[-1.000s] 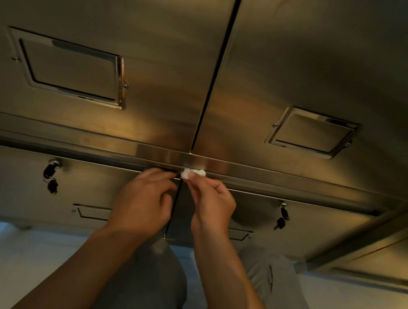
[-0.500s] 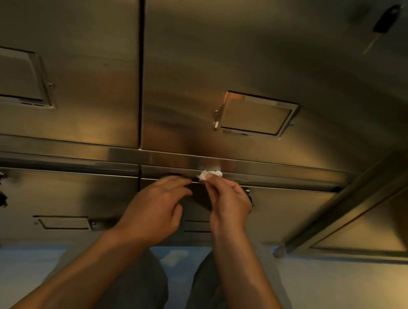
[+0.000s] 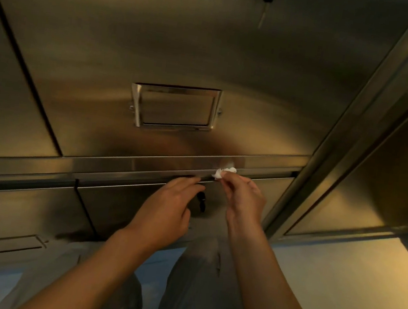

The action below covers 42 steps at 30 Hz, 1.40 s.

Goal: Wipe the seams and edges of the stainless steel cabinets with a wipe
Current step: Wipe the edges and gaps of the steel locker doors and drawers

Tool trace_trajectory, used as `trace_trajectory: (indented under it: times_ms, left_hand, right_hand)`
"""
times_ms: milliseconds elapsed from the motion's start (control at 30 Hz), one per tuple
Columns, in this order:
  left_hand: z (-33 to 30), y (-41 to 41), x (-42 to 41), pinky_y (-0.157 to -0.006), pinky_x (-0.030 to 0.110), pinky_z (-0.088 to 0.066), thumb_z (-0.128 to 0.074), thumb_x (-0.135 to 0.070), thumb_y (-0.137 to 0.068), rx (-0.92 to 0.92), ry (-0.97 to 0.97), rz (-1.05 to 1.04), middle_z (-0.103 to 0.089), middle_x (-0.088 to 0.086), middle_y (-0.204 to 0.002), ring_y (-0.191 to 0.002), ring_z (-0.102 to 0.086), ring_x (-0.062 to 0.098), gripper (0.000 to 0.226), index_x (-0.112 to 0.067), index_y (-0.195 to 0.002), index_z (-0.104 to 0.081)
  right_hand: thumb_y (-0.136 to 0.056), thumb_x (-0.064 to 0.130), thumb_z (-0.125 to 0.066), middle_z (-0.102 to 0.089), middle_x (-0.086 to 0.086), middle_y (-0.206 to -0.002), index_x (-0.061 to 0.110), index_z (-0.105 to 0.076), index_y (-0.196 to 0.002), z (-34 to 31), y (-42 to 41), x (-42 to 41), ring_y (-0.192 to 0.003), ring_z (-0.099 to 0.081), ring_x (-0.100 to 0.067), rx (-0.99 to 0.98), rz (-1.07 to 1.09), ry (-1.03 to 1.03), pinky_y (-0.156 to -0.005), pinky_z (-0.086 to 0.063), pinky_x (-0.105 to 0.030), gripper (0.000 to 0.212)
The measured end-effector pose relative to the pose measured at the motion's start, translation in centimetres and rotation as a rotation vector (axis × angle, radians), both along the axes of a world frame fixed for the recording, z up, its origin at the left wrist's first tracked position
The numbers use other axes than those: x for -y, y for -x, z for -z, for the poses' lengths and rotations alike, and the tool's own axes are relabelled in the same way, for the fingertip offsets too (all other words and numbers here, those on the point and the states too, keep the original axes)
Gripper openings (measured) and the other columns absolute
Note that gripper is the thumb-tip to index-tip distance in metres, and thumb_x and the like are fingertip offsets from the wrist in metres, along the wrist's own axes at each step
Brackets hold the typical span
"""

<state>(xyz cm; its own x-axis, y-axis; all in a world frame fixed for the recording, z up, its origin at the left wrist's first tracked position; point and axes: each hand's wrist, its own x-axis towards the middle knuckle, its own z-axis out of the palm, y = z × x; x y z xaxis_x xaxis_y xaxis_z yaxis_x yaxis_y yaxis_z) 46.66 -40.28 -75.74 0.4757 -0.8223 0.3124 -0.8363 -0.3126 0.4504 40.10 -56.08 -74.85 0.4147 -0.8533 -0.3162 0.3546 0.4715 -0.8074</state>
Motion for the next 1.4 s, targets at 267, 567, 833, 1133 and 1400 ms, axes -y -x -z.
trace_trajectory:
  times_ms: [267, 567, 833, 1133, 1400]
  left_hand:
    - [0.9, 1.5, 3.7, -0.127, 0.031, -0.023, -0.062, -0.006, -0.091, 0.028, -0.036, 0.031, -0.042, -0.003, -0.161, -0.15, -0.034, 0.014, 0.063, -0.021, -0.15, -0.052]
    - [1.0, 2.6, 7.9, -0.126, 0.033, -0.026, -0.063, -0.004, -0.087, 0.063, -0.054, 0.111, -0.044, 0.0, -0.16, -0.15, -0.035, 0.018, 0.062, -0.018, -0.147, -0.056]
    - [1.4, 2.1, 9.8, -0.119, 0.026, -0.036, -0.064, -0.001, -0.084, -0.094, 0.074, 0.042, -0.061, -0.008, -0.143, -0.137, -0.049, 0.007, 0.058, -0.023, -0.138, -0.066]
    - [1.8, 1.9, 9.9, -0.111, 0.005, -0.024, -0.064, 0.003, -0.078, -0.121, 0.109, 0.04, -0.066, -0.008, -0.137, -0.132, -0.052, 0.007, 0.057, -0.021, -0.13, -0.072]
    - [1.3, 2.1, 9.7, -0.111, 0.042, -0.047, -0.072, -0.013, -0.084, -0.179, 0.098, 0.037, -0.062, 0.0, -0.139, -0.131, -0.054, 0.02, 0.064, -0.028, -0.145, -0.058]
  right_hand:
    - [-0.076, -0.014, -0.078, -0.076, -0.011, -0.076, -0.007, -0.071, -0.086, -0.2, 2.9, 5.6, -0.076, -0.076, -0.017, 0.019, 0.062, -0.01, -0.081, -0.064, -0.029, 0.014]
    - [-0.074, -0.011, -0.08, -0.075, -0.016, -0.082, -0.006, -0.073, -0.083, 0.8, 4.2, 10.3, -0.087, -0.075, -0.026, -0.035, 0.157, 0.035, -0.083, -0.063, -0.034, 0.013]
    - [-0.071, -0.011, -0.083, -0.073, -0.016, -0.075, 0.001, -0.068, -0.069, 0.6, 6.0, 14.1, -0.078, -0.074, -0.025, -0.087, 0.274, 0.052, -0.073, -0.061, -0.028, 0.02]
    - [-0.073, 0.007, -0.087, -0.076, -0.008, -0.082, 0.02, -0.071, -0.06, 2.2, 6.7, 10.8, -0.094, -0.074, -0.027, -0.305, 0.273, 0.199, -0.089, -0.061, -0.041, 0.025]
    - [-0.076, 0.006, -0.086, -0.072, -0.005, -0.077, 0.018, -0.071, -0.067, 0.6, 7.6, 5.9, -0.083, -0.07, -0.02, -0.385, 0.233, 0.307, -0.072, -0.056, -0.029, 0.021]
